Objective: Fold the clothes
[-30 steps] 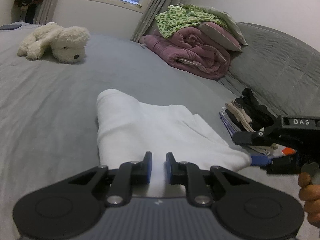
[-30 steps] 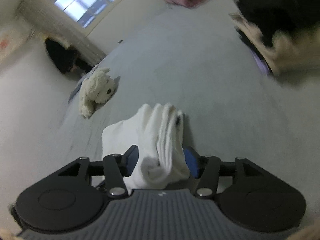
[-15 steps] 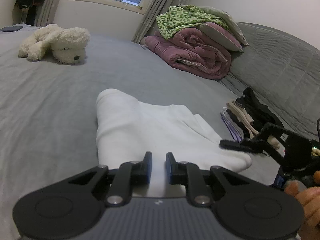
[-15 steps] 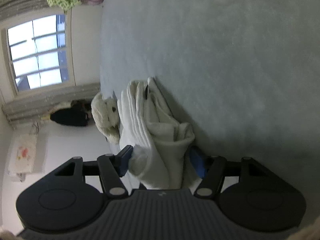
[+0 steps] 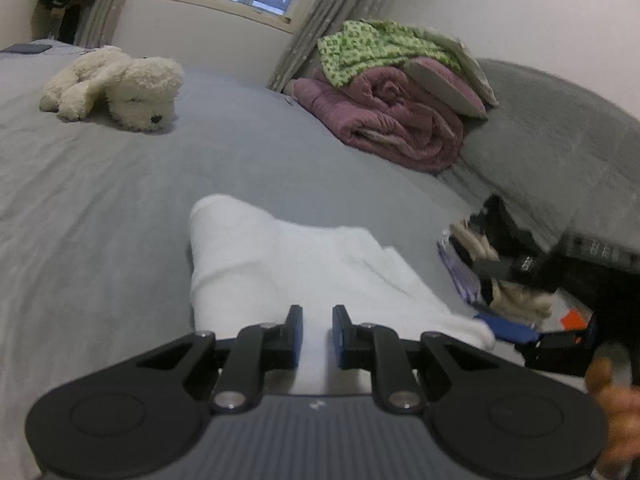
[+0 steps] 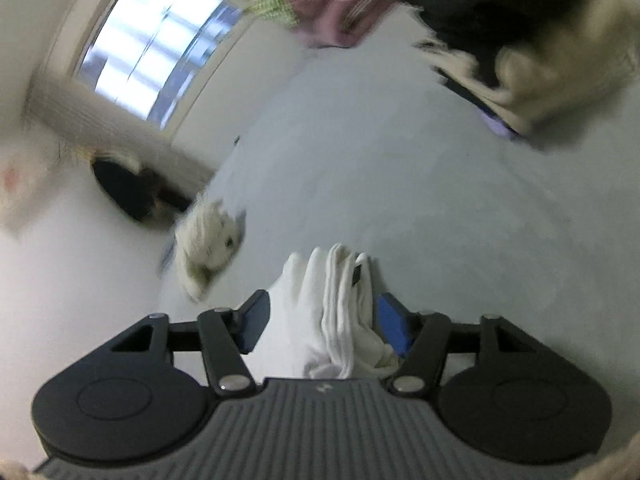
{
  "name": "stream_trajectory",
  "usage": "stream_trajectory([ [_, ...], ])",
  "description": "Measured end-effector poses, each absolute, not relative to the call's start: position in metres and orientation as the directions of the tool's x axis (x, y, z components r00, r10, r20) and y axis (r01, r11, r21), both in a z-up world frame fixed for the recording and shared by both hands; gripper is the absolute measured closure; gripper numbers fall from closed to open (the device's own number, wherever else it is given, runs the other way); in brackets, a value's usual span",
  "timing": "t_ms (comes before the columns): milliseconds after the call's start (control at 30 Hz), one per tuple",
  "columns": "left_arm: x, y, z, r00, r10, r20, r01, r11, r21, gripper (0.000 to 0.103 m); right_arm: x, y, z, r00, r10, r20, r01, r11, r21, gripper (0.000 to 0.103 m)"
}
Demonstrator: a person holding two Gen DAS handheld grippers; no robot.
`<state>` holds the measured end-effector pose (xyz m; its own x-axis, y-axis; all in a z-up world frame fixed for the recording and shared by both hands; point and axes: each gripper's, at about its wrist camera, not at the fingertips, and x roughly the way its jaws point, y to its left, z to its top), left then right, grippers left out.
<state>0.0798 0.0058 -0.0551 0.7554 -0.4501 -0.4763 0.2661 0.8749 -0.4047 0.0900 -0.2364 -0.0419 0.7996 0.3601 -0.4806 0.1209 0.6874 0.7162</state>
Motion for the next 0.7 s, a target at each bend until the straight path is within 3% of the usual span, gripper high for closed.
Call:
stream_trajectory([
  [333,0.086,0.008,-0.042,0.826,-0.377,-0.418,0.241,0.908,-0.343,0.088,0.094,-0.156,-0.042,0.875,0.134,-0.465,-0.065,0.985,0.162,0.06],
  [700,0.108,0.003,-0.071,0.829,-0.288,-0.479,0.189,0.951,-0.245,0.088,0.109,-0.162,-0.087,0.867,0.061,-0.495,-0.076,0.997,-0.01,0.062],
])
